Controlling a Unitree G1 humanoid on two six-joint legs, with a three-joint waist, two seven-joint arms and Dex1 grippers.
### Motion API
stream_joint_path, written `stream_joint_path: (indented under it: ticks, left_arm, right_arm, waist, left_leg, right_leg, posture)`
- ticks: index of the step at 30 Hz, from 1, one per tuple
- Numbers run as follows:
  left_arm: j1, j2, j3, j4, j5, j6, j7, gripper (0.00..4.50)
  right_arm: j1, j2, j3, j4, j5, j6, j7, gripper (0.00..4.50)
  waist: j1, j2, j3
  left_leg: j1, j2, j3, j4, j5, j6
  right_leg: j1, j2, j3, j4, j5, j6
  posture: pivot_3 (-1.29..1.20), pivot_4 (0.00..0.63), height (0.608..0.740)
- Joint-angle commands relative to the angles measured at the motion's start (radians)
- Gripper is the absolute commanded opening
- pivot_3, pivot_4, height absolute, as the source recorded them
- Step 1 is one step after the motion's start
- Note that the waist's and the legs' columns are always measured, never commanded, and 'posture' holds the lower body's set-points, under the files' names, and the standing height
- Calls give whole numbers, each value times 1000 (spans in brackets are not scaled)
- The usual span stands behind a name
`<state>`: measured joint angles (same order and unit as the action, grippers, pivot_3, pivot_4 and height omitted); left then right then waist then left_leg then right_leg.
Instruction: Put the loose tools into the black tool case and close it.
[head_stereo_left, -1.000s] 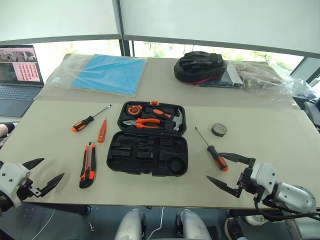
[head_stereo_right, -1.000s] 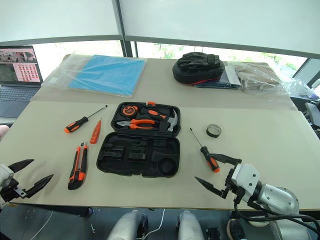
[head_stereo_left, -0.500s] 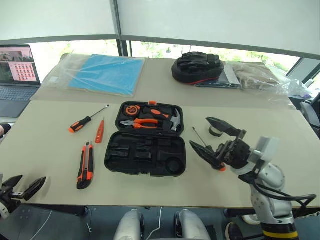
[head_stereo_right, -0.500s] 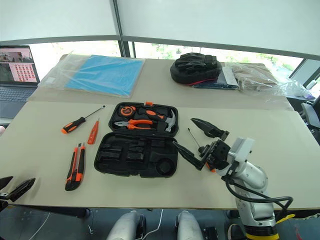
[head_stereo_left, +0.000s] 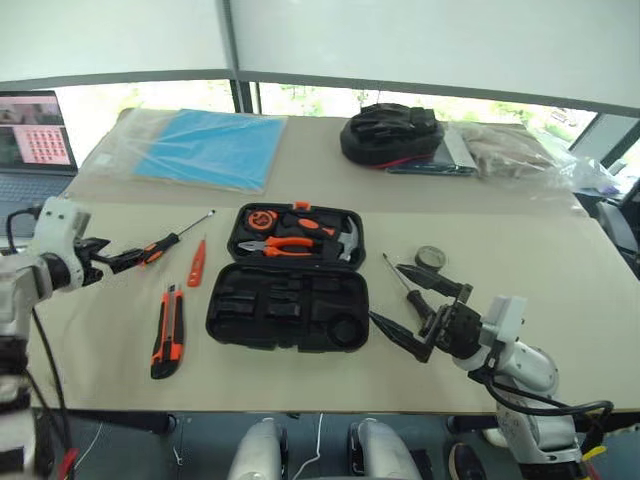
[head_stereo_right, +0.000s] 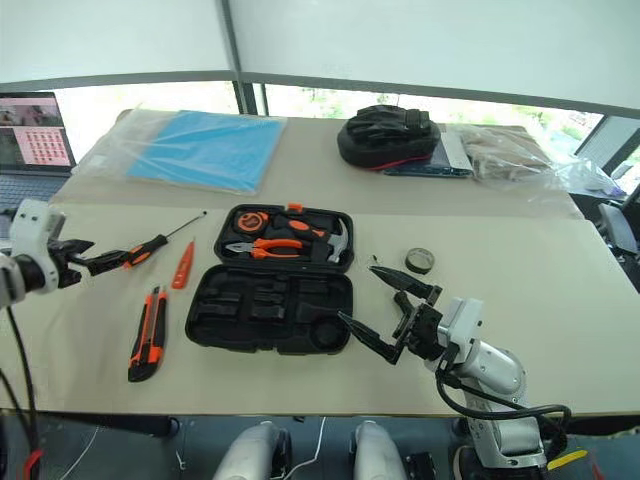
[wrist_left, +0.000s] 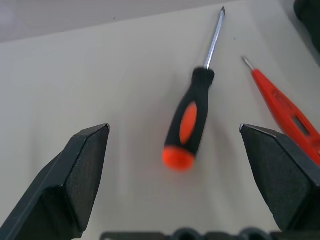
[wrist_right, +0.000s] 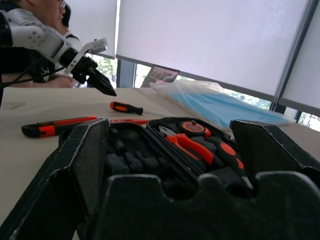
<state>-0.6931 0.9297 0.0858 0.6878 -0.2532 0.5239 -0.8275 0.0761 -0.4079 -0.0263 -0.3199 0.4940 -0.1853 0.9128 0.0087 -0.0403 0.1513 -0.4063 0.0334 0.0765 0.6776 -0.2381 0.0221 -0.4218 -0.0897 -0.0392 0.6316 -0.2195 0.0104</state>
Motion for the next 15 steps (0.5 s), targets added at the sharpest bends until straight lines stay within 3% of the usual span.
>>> stream_joint_path:
  ticks: [1, 4, 7, 15]
  left_arm:
    - [-162, -46, -95, 240, 132, -130, -31, 4500]
    - [-247, -81, -139, 390, 206, -200, -20, 4500]
    - [-294, -91, -161, 482, 255, -226, -22, 3762]
    - [-337, -80, -93, 538, 248, -313, -68, 966]
  right_arm:
    - [15, -5, -14, -39, 4, -13, -10, 4477]
    - [35, 1, -16, -57, -5, -18, -31, 4477]
    - [60, 5, -15, -87, -14, -18, -56, 4500]
    - [75, -1, -15, -107, -26, -15, -87, 4500]
  waist:
    - [-1, 0, 0]
    - [-10, -1, 0]
    - [-13, -1, 0]
    - [-11, -2, 0]
  left_leg:
    - [0, 0, 1, 0, 0, 0]
    - [0, 0, 3, 0, 0, 0]
    - [-1, 0, 4, 0, -1, 1]
    - [-1, 1, 3, 1, -1, 1]
  right_leg:
    - [0, 0, 0, 0, 0, 0]
    - [0, -1, 1, -1, 0, 1]
    - [-1, -1, 2, -1, 0, 1]
    - [-1, -2, 1, 0, 0, 1]
  posture:
    - [0, 150, 740]
    - [0, 150, 740]
    - [0, 150, 740]
    - [0, 150, 740]
